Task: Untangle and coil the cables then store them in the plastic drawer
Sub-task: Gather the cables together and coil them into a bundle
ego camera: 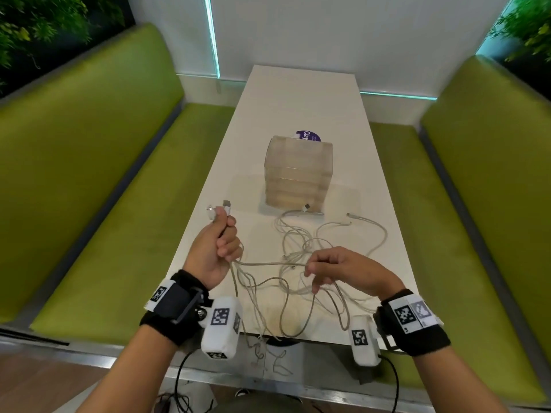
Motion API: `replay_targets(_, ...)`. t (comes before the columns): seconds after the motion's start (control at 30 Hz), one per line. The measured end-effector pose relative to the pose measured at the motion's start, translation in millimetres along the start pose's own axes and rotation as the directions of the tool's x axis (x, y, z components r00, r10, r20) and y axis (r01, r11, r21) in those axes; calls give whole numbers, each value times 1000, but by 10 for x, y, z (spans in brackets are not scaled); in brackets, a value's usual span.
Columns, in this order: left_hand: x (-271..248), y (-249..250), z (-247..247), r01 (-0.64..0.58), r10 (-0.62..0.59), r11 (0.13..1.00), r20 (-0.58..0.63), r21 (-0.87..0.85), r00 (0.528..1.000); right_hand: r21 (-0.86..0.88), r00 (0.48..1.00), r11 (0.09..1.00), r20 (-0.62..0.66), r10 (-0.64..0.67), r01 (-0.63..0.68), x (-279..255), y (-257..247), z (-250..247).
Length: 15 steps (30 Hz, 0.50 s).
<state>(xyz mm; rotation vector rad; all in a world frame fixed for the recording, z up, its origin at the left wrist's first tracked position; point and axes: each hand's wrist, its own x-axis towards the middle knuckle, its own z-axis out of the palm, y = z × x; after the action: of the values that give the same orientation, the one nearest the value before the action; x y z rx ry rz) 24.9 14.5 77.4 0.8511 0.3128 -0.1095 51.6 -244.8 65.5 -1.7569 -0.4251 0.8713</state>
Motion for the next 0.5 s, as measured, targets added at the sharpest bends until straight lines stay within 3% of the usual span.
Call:
replay_targets(0.07, 34, 86, -75, -63, 63, 998, -18, -27, 998, -78, 992, 996, 108, 59, -51, -14, 58, -46)
replay_targets(0.13, 71, 144, -136, -137, 135, 990, -49, -32, 990, -133, 986, 987, 127, 106, -89, -10, 106, -75)
replay_targets(0.23, 98, 136, -186, -187, 188, 982, -97, 17, 977, 14, 997, 999, -70, 29, -29, 30, 98, -52)
replay_targets(0.33, 89, -40, -106, -131, 144, 978, -71, 164, 987, 267, 949, 949, -306, -81, 167, 139, -67, 138)
replay_targets(0.4, 61, -201, 5, -97, 108, 951, -20, 292, 994, 307, 924, 917, -356, -138, 255, 238, -195, 303)
replay_targets(0.5, 5, -362, 138, -92, 66, 917, 78, 388, 995, 227, 927, 935, -323, -192, 273, 348, -326, 481)
